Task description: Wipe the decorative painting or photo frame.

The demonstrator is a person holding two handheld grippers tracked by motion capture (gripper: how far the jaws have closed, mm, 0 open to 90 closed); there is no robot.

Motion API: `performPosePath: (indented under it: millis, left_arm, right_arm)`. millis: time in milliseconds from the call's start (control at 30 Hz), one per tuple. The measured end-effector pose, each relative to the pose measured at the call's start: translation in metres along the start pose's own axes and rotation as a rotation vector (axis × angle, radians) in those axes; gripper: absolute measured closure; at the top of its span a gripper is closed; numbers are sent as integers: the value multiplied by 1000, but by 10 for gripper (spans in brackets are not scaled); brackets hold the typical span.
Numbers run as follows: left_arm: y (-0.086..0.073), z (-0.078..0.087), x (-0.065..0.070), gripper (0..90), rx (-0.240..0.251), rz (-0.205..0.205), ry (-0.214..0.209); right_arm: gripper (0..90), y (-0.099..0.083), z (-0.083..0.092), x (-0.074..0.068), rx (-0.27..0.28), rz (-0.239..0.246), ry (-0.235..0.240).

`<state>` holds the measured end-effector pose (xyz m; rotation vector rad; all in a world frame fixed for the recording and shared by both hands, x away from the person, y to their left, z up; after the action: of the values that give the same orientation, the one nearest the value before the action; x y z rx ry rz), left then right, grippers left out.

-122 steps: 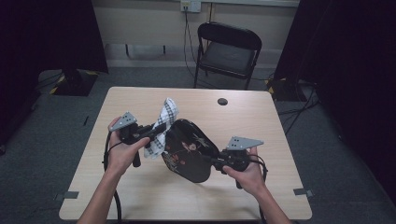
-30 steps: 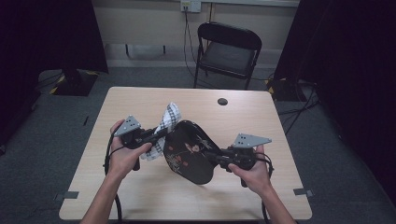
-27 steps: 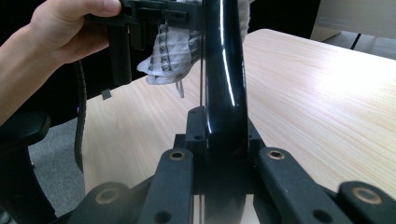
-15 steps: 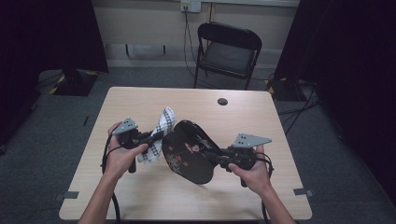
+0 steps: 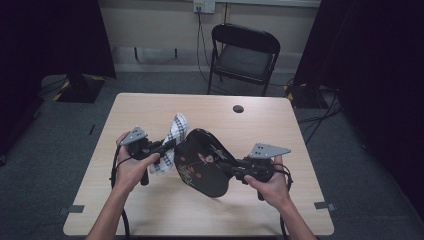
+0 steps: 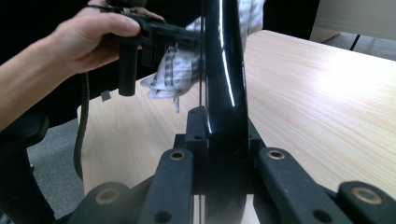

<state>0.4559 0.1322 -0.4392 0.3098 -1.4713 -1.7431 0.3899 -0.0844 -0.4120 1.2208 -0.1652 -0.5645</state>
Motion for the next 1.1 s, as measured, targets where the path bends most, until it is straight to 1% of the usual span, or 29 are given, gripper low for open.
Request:
performPosePath:
  millis: [100,200,267,367,400,433,500,533,567,633,733,767,833,933,1000,1033,1067,1100]
  left_arm:
    - [-3,-1,-3,784,-12,5,-2]
    - [2,2,-2,784,5,3,-2]
    - [8,6,0,784,27,-5,-8]
    - [13,10,4,783,36,-21,-11]
    - [14,10,5,782,34,-24,-14]
    - [15,12,7,782,29,-36,-19]
    - [18,13,9,783,49,-20,-32]
    - [18,13,10,782,49,-19,-37]
    - [17,13,9,782,37,-32,-28]
    - [14,11,10,783,31,-27,-30]
    - [12,10,7,782,5,-47,-14]
    - [13,11,7,780,0,-56,-14]
    - [13,17,6,780,1,-57,-19]
    - [4,23,3,780,-25,-93,4]
    - [-4,23,2,780,-56,-113,7]
    - [-8,22,2,780,-68,-133,4]
    - [-10,21,2,781,-76,-145,3]
    - [-13,21,3,780,-94,-157,1]
  right_arm:
    - [811,0,0,0,-1,0,0]
    - [811,0,0,0,-1,1,1]
    - [811,0,0,0,0,0,1]
    - [811,0,0,0,0,1,1]
    - [811,0,0,0,1,1,1]
    - [811,0,0,0,1,1,1]
    - [811,0,0,0,3,-1,1]
    - [811,0,0,0,4,-1,1]
    - [811,0,0,0,4,-1,1]
    - [811,0,0,0,2,-2,2]
    - [811,0,0,0,3,-3,3]
    - [811,0,0,0,4,-3,3]
    - [811,0,0,0,5,-3,3]
    - [811,0,-1,0,4,-3,3]
    - [811,0,-1,0,3,-4,3]
    - [811,0,-1,0,4,-4,2]
    - [811,0,-1,0,4,-3,2]
    - [811,0,-1,0,3,-2,1]
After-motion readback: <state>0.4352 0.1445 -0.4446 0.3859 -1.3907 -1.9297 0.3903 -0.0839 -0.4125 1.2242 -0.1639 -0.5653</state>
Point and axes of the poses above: each handheld gripper's, and its own axes: z roughly backward along the jaws, y roughly out of its top, x roughly to its right, the point moved 9 cm from there along -z, roughly forward along the jaws, and after that the axes turned 1 degree about -y, right-handed, at the moved point
